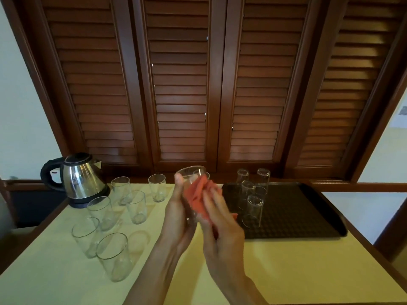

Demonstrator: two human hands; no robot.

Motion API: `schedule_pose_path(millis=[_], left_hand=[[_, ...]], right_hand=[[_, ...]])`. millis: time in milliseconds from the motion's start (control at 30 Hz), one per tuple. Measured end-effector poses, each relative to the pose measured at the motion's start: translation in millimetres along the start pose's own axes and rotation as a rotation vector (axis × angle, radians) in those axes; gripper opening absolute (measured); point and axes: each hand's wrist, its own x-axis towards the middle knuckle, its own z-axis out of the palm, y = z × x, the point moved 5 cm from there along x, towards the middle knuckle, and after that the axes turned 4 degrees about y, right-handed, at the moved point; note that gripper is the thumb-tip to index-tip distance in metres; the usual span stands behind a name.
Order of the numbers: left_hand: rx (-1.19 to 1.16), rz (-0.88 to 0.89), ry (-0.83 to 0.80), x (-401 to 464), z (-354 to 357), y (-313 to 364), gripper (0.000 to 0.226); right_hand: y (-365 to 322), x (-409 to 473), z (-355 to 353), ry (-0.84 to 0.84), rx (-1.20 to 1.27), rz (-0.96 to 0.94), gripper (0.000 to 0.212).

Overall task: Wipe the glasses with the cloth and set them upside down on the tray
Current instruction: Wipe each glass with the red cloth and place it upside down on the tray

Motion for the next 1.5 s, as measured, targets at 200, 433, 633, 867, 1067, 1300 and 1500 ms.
schedule_pose_path(millis=[200, 433, 633, 867, 1067, 1300, 1500], left_hand=[[0.124, 0.036, -0.004, -5.9, 7.6, -8.4, 0.061], [0.035, 0.055, 0.000, 1.1, 1.3, -5.5, 0.067], [-0.078, 0.042, 0.011, 8.0, 1.5, 7.1, 0.071], [0.005, 0.134, 0.015, 14.8, 3.1, 17.0, 0.069], [0.152, 0.200, -0.004, 5.2, 14.4, 6.0, 0.050], [0.199, 0.150, -0.039, 7.3, 19.1, 10.9, 0.059], [0.164, 0.162, 0.047, 22.2, 15.4, 29.0, 0.061]], right_hand=[[8.4, 41.1, 1.2, -0.030, -0.036, 0.082, 0.046], [15.7, 39.5, 3.7, -0.051, 0.007, 0.174, 0.049], [-7.9, 16.3, 15.9, -0.138, 0.039, 0.051, 0.048], [-1.3, 26.8, 15.5, -0.159, 0.066, 0.090, 0.047], [15.0, 58.9, -0.1, -0.022, 0.144, 0.201, 0.040], [14.9, 53.3, 1.5, 0.051, 0.155, 0.224, 0.035], [9.8, 31.5, 10.2, -0.061, 0.061, 0.085, 0.047]])
